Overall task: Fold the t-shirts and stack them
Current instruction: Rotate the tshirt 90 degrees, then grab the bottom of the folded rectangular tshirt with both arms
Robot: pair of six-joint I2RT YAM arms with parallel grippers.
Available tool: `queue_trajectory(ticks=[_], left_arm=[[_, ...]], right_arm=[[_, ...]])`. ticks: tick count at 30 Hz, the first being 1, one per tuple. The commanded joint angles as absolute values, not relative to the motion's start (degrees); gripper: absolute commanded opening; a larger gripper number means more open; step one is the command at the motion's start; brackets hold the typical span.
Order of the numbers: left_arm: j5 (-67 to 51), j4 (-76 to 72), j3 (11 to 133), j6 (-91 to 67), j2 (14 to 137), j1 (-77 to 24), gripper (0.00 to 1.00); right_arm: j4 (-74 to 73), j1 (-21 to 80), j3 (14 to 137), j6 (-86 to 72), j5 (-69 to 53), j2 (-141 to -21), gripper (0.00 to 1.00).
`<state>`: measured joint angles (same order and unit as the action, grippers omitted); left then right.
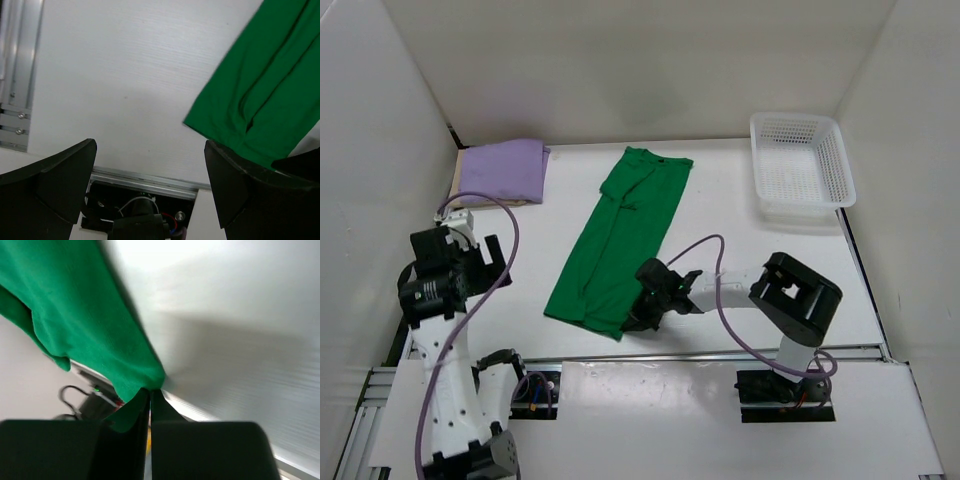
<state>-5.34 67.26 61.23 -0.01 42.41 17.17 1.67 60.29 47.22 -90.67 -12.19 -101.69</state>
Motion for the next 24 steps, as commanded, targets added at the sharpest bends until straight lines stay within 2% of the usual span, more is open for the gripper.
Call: queue_trajectory(ticks=[1, 6, 9, 10, 13, 16, 17, 21, 24], left_arm=[[-10.3, 70.7, 62.8, 0.0, 48.2, 16.3, 1.0], [-7.3, 71.8, 68.8, 0.0, 58.8, 6.4, 1.0], [0.2, 72.9, 73.1, 0.0, 63.9, -8.0, 0.99], [1.9, 72.9, 73.7, 0.0, 66.8, -16.2, 0.99], [-0.6, 72.3, 75.0, 0.0, 69.3, -24.6, 0.97], [-2.3, 67.6, 71.5, 0.0, 68.5, -29.5, 0.97], [-3.2, 65.9, 67.5, 0.0, 66.6, -33.4, 0.97], [-8.3, 54.8, 56.4, 0.0, 65.1, -36.4, 0.99], [-12.4, 48.0, 52.0, 0.0, 70.2, -36.4, 0.99]], right_arm=[[-11.9, 59.2, 44.7, -75.2, -13.1, -98.3, 0.0], [-11.9, 55.3, 36.0, -62.8, -16.2, -90.5, 0.0], [-12.8, 53.4, 32.6, -55.4, -18.4, -87.8, 0.0], [-13.5, 53.3, 31.9, -54.2, -18.4, -87.2, 0.0], [-13.5, 51.1, 30.0, -52.2, -21.7, -85.5, 0.02], [-15.1, 49.1, 30.7, -48.5, -22.3, -83.5, 0.24], [-15.9, 49.1, 30.7, -47.6, -21.6, -82.2, 0.35], [-17.3, 49.1, 31.3, -45.3, -19.6, -78.6, 0.49], [-17.3, 49.1, 31.3, -45.3, -18.4, -76.2, 0.5]])
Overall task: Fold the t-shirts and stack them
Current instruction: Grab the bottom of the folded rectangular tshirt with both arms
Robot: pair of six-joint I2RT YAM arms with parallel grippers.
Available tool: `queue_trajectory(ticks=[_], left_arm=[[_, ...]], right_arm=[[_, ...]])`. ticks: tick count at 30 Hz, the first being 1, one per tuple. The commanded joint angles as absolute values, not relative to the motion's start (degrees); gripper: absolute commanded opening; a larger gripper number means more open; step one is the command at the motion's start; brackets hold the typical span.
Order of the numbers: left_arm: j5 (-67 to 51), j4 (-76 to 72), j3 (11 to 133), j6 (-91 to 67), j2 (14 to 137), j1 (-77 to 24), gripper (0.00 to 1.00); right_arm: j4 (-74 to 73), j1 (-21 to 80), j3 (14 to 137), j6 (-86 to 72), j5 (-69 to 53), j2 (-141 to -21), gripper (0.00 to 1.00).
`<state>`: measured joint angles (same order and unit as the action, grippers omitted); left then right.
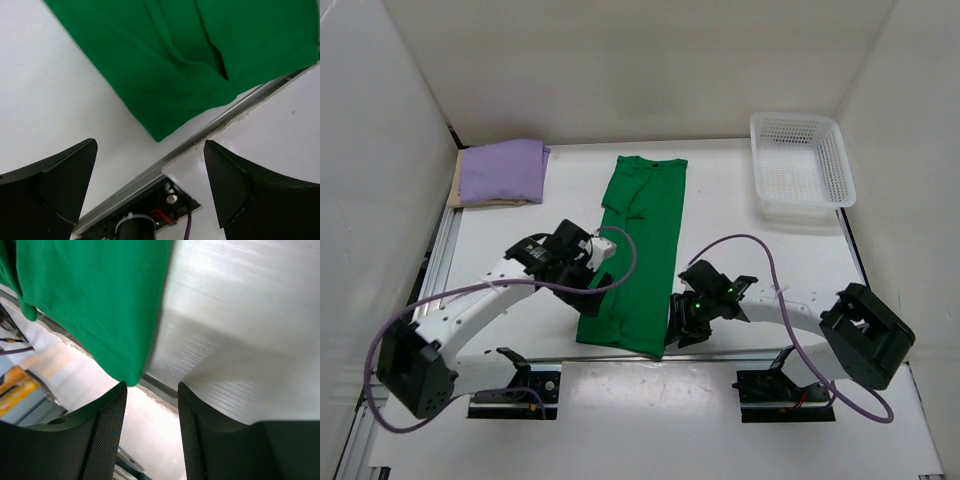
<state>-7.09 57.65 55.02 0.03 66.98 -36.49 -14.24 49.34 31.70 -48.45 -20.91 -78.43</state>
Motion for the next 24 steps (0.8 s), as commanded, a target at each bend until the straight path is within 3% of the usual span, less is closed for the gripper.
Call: queue_trajectory(ticks=[1, 7, 10, 24], left_arm=[[-13.9, 46.8, 51.4, 0.0, 71.4, -35.8, 0.99], [-22.5, 46.1, 38.2, 0.0, 74.8, -29.5, 0.97], [-24.1, 43.2, 32.7, 0.0, 75.8, -28.7, 0.91], [-21.4, 37.4, 35.1, 0.0, 80.7, -28.7, 0.7]], right_arm=[[-17.3, 49.1, 31.3, -45.3, -18.4, -75.4, 0.5], [-17.8, 52.6, 31.8, -47.5, -13.0, -74.2, 0.5], [-16.2, 53.9, 31.8, -48.2, -12.5, -74.2, 0.5], [-12.9, 54.4, 32.5, -47.5, -14.6, -78.7, 0.5]])
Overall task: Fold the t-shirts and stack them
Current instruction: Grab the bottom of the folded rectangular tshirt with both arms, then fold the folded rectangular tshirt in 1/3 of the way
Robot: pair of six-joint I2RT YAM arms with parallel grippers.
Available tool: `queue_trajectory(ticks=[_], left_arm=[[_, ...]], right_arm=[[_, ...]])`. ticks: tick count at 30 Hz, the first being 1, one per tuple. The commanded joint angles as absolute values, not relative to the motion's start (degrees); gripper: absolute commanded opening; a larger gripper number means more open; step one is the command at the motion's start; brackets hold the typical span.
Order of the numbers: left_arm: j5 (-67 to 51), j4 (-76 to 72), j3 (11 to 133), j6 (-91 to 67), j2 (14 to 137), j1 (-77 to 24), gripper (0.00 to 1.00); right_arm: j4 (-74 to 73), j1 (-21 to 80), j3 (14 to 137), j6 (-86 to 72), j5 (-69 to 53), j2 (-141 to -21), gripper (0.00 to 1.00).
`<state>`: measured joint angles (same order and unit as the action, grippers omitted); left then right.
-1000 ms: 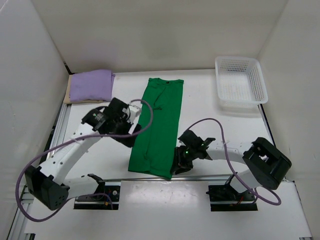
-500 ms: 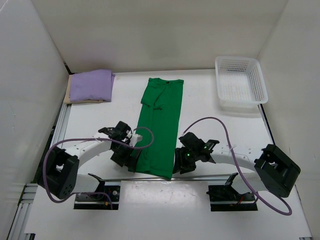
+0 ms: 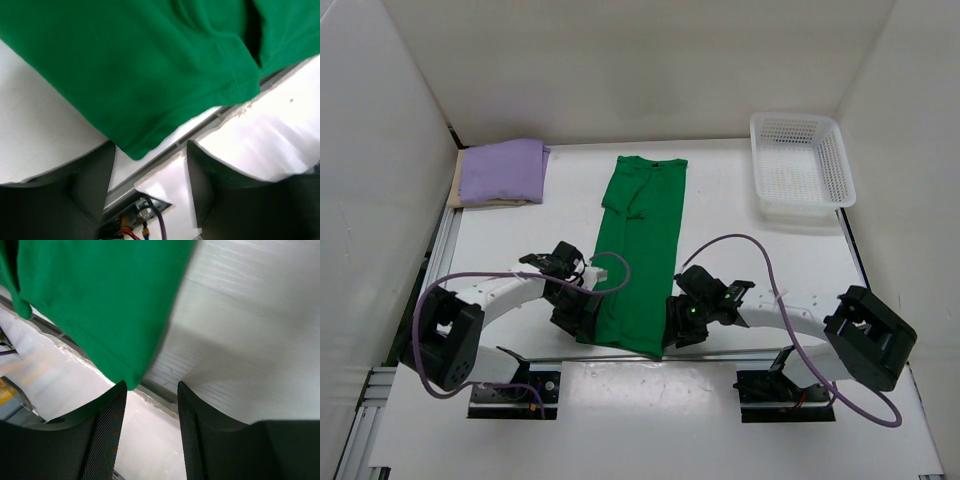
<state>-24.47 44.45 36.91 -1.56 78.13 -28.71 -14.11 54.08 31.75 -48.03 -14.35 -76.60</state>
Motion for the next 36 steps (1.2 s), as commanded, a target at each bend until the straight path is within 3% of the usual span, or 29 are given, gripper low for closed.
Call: queue_trajectory(ticks=[1, 6, 8, 9, 11, 15, 17, 18, 20, 30, 36], left_arm=[[-20.8, 37.4, 35.1, 0.0, 81.5, -28.7, 0.63], [-22.5, 36.1, 33.8, 0.0, 84.0, -28.7, 0.52], [-22.5, 36.1, 33.7, 0.0, 83.5, -28.7, 0.41], [-22.5, 36.1, 33.7, 0.0, 83.5, -28.7, 0.3], [-23.6, 35.6, 33.7, 0.0, 83.0, -28.7, 0.28], [-24.2, 35.6, 35.9, 0.0, 82.4, -28.7, 0.1], [-25.4, 35.6, 35.9, 0.0, 82.4, -28.7, 0.1], [-26.0, 35.6, 35.9, 0.0, 81.1, -28.7, 0.1], [-27.8, 36.1, 36.9, 0.0, 79.9, -28.7, 0.1], [-23.1, 47.7, 55.0, 0.0, 78.1, -27.2, 0.1], [-23.1, 51.1, 75.2, 0.0, 91.6, -20.3, 0.1]], right_arm=[[-12.9, 54.4, 32.5, -47.5, -14.6, -78.7, 0.5], [-11.8, 55.0, 32.5, -47.5, -16.3, -80.3, 0.5], [-11.1, 55.5, 33.3, -46.9, -17.6, -81.9, 0.5], [-10.6, 55.5, 33.3, -46.9, -17.6, -82.5, 0.5], [-10.5, 56.1, 33.9, -46.4, -18.5, -84.5, 0.5], [-10.5, 56.1, 33.9, -46.4, -19.9, -85.6, 0.43], [-10.5, 56.1, 33.9, -46.4, -20.5, -86.1, 0.24], [-10.5, 56.1, 33.9, -46.4, -21.1, -86.1, 0.09], [-12.2, 56.1, 34.5, -45.8, -21.7, -85.6, 0.0], [-27.2, 45.1, 48.6, -39.9, -13.9, -76.0, 0.0], [-30.0, 36.0, 62.6, -33.1, -13.3, -88.4, 0.0]])
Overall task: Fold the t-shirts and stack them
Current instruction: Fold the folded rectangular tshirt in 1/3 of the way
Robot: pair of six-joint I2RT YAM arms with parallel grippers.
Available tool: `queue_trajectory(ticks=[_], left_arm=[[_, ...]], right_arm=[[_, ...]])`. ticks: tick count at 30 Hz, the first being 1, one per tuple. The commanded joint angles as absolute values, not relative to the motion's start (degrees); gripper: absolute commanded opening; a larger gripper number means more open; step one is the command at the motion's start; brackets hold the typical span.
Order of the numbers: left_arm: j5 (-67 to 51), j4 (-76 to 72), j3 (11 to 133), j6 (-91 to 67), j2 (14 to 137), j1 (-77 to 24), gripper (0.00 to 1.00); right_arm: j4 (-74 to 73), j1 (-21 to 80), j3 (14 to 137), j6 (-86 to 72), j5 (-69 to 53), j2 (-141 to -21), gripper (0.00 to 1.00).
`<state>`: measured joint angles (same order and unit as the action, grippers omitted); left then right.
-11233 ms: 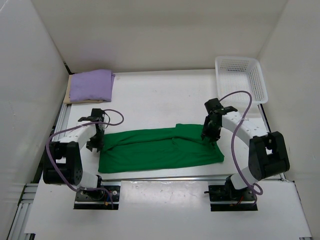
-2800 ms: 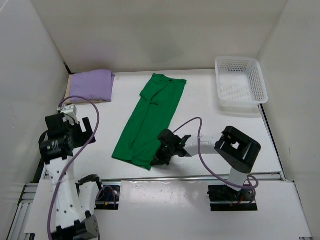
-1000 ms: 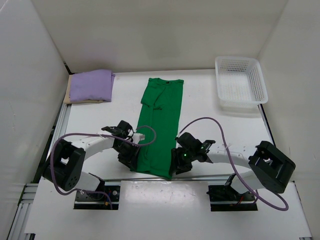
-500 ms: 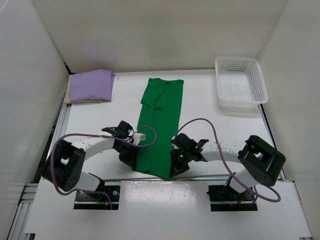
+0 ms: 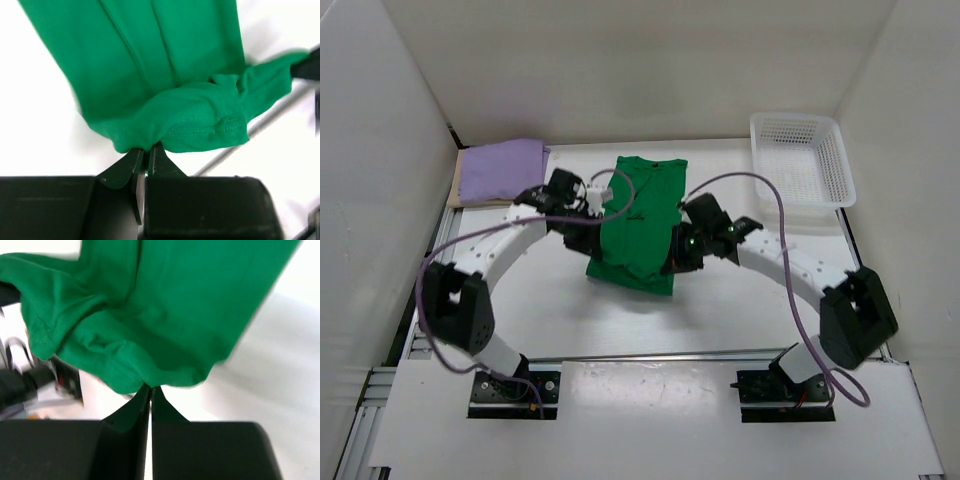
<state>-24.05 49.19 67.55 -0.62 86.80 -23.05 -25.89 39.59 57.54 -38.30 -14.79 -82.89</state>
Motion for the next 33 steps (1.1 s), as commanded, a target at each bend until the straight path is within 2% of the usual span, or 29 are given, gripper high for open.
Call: queue_trajectory(ticks=[1, 2, 6, 14, 23, 24, 25, 26, 27, 28, 29, 33], left_arm=[[-22.3, 51.2, 78.2, 0.0, 93.8, -19.7, 0.1], [-21.7, 51.8, 83.8, 0.0, 98.0, -18.9, 0.1], [-19.1, 52.8, 93.7, 0.0, 106.0, -18.9, 0.1], [-18.0, 52.8, 99.3, 0.0, 114.7, -18.9, 0.1], [-15.5, 52.8, 107.3, 0.0, 121.8, -17.8, 0.1], [-14.9, 52.8, 108.1, 0.0, 122.5, -17.8, 0.1], [-14.3, 52.3, 108.9, 0.0, 123.7, -17.3, 0.14], [-14.3, 52.3, 110.5, 0.0, 124.3, -17.3, 0.2], [-13.1, 52.3, 111.3, 0.0, 124.9, -17.3, 0.37], [-12.6, 51.8, 112.8, 0.0, 125.9, -16.7, 0.5], [-12.0, 51.8, 113.6, 0.0, 126.5, -16.7, 0.62], [-7.1, 51.8, 116.2, 0.0, 126.3, -15.2, 0.8]], right_arm=[[-30.6, 34.7, 67.0, -32.6, -13.3, -90.1, 0.0], [-30.6, 33.5, 69.2, -32.6, -13.3, -91.7, 0.0], [-32.4, 27.8, 78.9, -29.4, -14.7, -101.5, 0.0], [-33.9, 22.3, 87.0, -28.1, -19.3, -110.2, 0.0], [-33.4, 21.2, 94.1, -30.0, -20.3, -119.3, 0.0], [-32.9, 21.2, 94.7, -30.0, -20.3, -119.8, 0.02], [-32.9, 21.2, 96.3, -30.0, -20.3, -120.4, 0.05], [-32.9, 21.2, 97.3, -30.0, -19.5, -121.7, 0.14], [-32.9, 20.7, 98.0, -30.5, -19.0, -122.3, 0.2], [-32.9, 20.1, 99.2, -30.5, -18.4, -122.9, 0.32], [-32.9, 20.1, 99.2, -31.3, -17.8, -122.9, 0.37], [-32.9, 18.7, 98.6, -31.2, -16.3, -120.1, 0.48]])
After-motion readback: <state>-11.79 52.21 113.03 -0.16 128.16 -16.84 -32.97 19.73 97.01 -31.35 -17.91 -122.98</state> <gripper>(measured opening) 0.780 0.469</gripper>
